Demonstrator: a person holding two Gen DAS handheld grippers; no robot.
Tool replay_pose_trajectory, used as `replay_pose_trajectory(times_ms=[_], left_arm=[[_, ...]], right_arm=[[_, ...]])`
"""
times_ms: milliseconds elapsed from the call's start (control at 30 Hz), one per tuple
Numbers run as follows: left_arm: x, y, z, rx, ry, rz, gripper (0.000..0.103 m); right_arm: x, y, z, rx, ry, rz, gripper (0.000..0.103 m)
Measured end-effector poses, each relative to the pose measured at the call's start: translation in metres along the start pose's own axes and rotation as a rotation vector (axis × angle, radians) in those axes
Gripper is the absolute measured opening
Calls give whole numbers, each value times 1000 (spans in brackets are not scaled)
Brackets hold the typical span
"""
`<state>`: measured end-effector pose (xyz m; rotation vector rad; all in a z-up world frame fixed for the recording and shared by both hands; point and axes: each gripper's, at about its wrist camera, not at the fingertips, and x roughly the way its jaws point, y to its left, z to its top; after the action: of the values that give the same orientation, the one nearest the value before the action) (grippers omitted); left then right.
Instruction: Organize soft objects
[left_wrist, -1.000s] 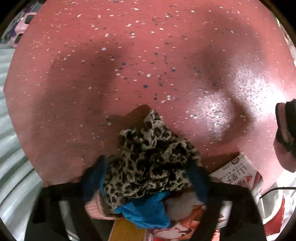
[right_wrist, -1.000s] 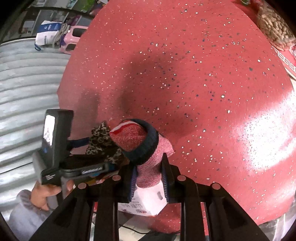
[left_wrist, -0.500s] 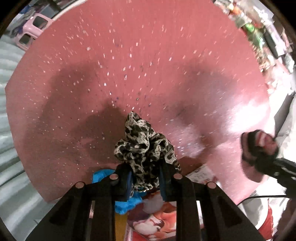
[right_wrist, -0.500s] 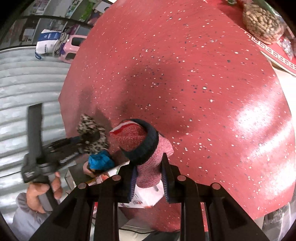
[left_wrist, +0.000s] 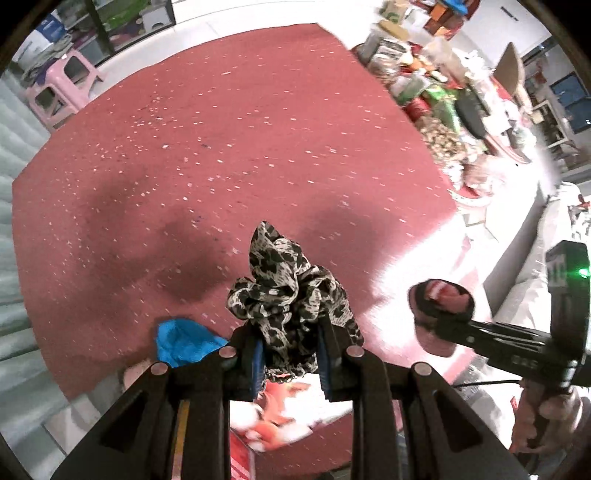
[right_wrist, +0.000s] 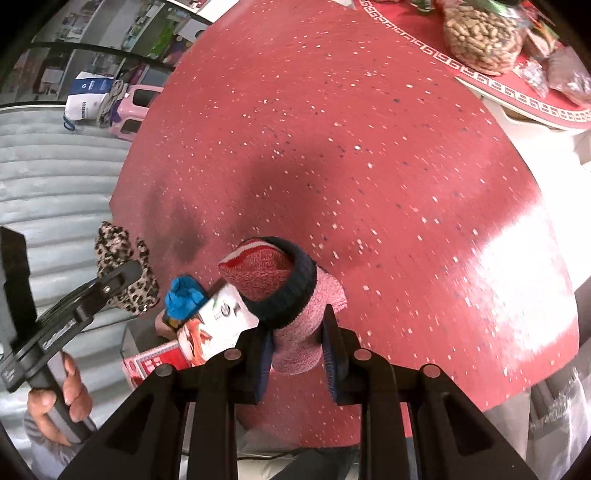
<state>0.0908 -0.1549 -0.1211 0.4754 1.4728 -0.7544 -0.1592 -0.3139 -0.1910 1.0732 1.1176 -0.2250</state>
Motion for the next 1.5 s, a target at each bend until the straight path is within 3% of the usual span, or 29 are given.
replay_pose_trajectory(times_ms=[233, 633, 1067, 1500], left_arm=[[-16, -23, -36, 15, -10, -60, 25], [-26, -42, -104, 58, 10, -114, 25], [-52, -34, -174, 99, -30, -128, 25], [-86, 24, -225, -68, -143, -114, 26]], right_arm=[[-11, 6, -31, -28, -27, -61, 25], [-13, 19, -74, -42, -29, -84, 25], [-12, 59, -111, -127, -27, -100, 25], [-11, 126, -144, -282, -30, -92, 25]])
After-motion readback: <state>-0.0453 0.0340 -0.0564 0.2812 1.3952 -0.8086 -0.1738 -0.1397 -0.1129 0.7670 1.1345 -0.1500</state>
